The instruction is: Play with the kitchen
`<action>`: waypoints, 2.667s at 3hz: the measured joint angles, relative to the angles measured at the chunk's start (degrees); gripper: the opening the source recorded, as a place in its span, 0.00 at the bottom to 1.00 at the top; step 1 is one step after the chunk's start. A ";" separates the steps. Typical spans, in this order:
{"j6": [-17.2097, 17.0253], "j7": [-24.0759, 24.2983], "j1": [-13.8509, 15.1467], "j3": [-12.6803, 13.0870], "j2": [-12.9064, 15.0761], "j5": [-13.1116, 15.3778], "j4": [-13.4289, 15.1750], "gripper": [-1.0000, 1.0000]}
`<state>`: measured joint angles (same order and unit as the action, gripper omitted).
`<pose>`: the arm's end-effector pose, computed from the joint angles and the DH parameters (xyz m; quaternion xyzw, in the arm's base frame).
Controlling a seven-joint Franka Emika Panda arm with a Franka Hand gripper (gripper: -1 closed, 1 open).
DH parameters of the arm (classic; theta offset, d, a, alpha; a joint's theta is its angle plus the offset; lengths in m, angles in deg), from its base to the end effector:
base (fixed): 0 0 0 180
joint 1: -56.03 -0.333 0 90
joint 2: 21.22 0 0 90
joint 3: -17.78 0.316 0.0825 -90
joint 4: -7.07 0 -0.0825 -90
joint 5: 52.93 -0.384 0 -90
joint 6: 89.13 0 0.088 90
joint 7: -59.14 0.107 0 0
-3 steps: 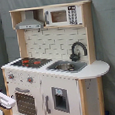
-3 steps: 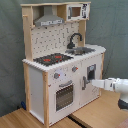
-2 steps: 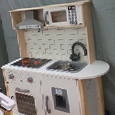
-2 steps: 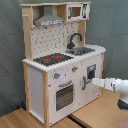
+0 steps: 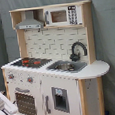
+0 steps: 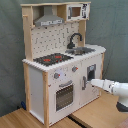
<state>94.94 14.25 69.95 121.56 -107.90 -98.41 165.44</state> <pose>0.1725 0.3741 0.2992 0.4188 0.6129 0.4740 0.4736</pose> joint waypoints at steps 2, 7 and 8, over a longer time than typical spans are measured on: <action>2.73 11.55 3.10 3.67 -0.14 -0.01 -0.06 1.00; 7.88 40.64 14.28 5.24 -0.18 -0.03 -4.32 1.00; 8.74 46.17 17.26 5.90 -0.18 -0.03 -6.05 1.00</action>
<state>103.68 60.42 87.21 127.46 -108.08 -98.43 159.39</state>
